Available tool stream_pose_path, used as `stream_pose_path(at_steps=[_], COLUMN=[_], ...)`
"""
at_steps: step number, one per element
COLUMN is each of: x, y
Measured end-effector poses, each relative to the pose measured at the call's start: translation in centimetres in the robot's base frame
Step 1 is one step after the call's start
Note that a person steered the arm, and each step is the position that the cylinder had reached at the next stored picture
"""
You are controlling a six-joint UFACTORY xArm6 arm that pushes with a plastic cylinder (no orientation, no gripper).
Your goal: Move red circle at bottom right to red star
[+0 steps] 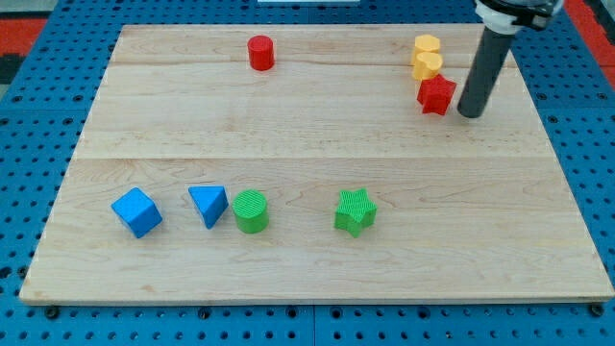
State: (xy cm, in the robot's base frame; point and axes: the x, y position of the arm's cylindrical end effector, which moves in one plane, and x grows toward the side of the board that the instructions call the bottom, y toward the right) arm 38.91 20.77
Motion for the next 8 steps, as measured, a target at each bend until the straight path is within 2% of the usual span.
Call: stream_pose_path(at_steps=[1, 3, 4, 5, 6, 7, 8], x=[5.7, -0.2, -6.4, -12.1, -15.4, -15.5, -10.5], y=[-10.1, -32.1, -38.0, -35.6, -30.8, -27.5, -23.4])
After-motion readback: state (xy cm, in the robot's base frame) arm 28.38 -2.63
